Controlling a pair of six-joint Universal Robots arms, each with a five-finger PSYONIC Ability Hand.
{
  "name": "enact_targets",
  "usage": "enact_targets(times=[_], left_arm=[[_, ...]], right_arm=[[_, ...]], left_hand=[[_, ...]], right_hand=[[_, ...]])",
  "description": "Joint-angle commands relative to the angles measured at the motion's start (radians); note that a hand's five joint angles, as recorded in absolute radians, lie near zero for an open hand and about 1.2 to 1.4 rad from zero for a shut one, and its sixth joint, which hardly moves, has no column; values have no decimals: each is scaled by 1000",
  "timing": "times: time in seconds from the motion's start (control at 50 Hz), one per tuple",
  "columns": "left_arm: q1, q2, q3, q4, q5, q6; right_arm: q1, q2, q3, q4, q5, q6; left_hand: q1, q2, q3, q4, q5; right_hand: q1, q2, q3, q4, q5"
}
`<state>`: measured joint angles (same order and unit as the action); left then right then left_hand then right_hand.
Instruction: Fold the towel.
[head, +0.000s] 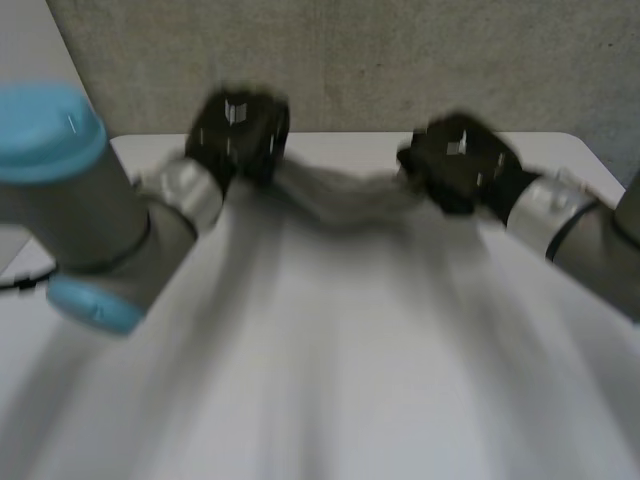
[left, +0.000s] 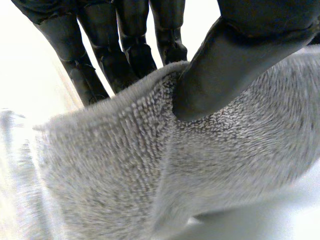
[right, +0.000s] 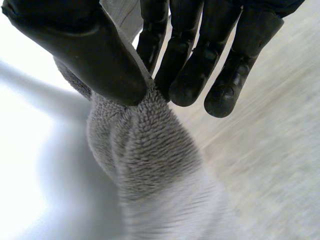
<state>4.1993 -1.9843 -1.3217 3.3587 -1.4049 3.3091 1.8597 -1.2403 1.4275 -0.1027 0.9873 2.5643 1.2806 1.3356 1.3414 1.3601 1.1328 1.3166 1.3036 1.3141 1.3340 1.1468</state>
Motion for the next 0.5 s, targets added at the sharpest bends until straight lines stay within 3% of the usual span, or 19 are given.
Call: enact_targets(times=[0.02,0.26,0.28,0.3,0.32,0.34,0.5], left_arm=[[38,-41,-289,134,26,13],[38,-106,-376,169,21,13],[38,-106,-376,169,21,13],[38,-105,-376,169,21,12],[41,-106,-378,171,20,12],[41,-106,-379,171,20,10],[48,-99,-392,169,21,3]], right_arm=[[-11,5,168,66,90,-148],[-7,38,203,77,178,-138],[-5,38,203,75,186,-128],[-5,38,203,75,186,-128],[-4,38,203,77,198,-118],[-5,38,197,75,206,-104],[-16,53,119,134,221,-75]], left_hand=[[116,61,55,36,89],[78,23,17,-1,52],[78,23,17,-2,51],[49,-6,-12,-31,22],[-15,-70,-76,-95,-42],[-65,-121,-126,-145,-92],[-139,-194,-200,-219,-166]], right_hand=[[80,93,82,62,75],[40,53,43,23,35],[-280,-267,-278,-298,-285],[-283,-270,-281,-301,-288],[-635,-622,-632,-652,-640],[-743,-730,-741,-761,-748],[-906,-893,-903,-923,-910]])
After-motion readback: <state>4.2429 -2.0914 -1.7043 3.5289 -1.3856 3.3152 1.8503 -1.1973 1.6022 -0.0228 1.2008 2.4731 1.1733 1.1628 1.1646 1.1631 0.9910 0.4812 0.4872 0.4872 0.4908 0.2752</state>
